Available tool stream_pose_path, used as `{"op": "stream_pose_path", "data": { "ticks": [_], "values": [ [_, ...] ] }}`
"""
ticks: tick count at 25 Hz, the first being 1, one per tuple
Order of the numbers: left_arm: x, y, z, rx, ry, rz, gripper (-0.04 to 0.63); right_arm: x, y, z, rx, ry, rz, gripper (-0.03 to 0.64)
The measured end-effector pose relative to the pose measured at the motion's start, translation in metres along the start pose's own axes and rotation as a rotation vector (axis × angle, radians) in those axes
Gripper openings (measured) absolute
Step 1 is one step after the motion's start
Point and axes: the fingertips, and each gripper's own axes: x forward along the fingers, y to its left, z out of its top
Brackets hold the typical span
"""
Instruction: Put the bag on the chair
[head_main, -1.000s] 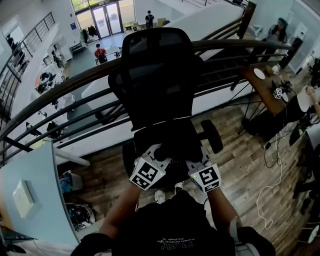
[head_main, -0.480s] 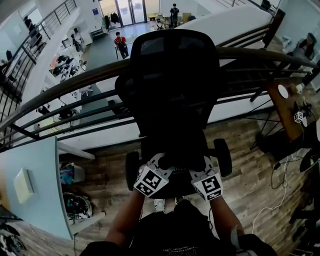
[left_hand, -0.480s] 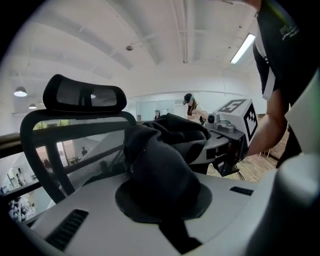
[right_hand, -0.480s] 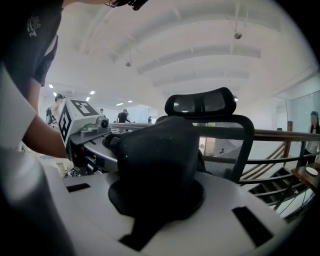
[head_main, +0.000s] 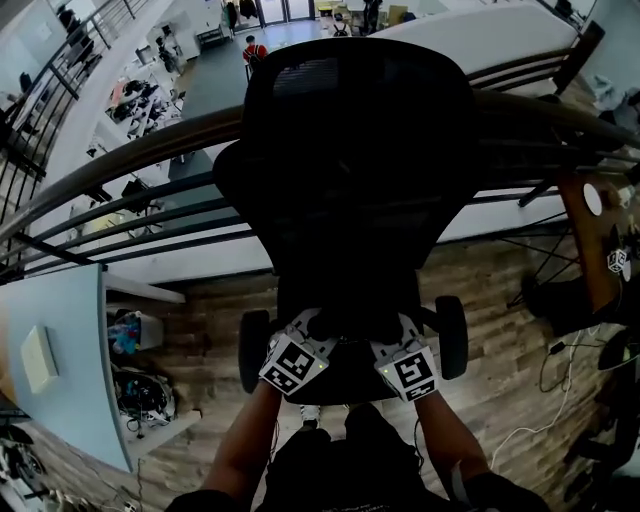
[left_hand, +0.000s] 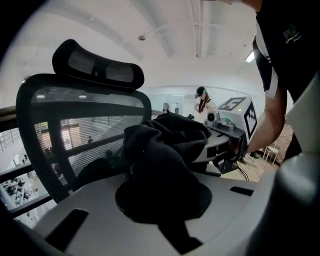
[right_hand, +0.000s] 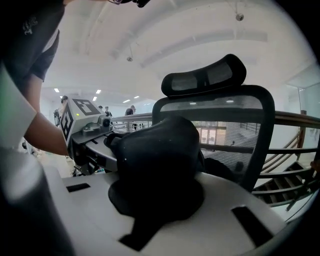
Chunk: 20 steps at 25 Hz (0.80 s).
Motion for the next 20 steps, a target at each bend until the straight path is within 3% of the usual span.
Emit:
{"op": "stream_pose_path", "data": {
  "ticks": [14,20],
  "values": [
    [0.04,0.043,-0.058,-0.094,0.067,0.057,0.04,0.059,-0.022,-0.052,0.029,0.084,0.069,0.044],
    [0.052,0.049,-0.081,-0.103,0.099,0.039,0.044,0.069,-0.027,-0.074,0.026,0.112,0.094,0.046]
  ]
}}
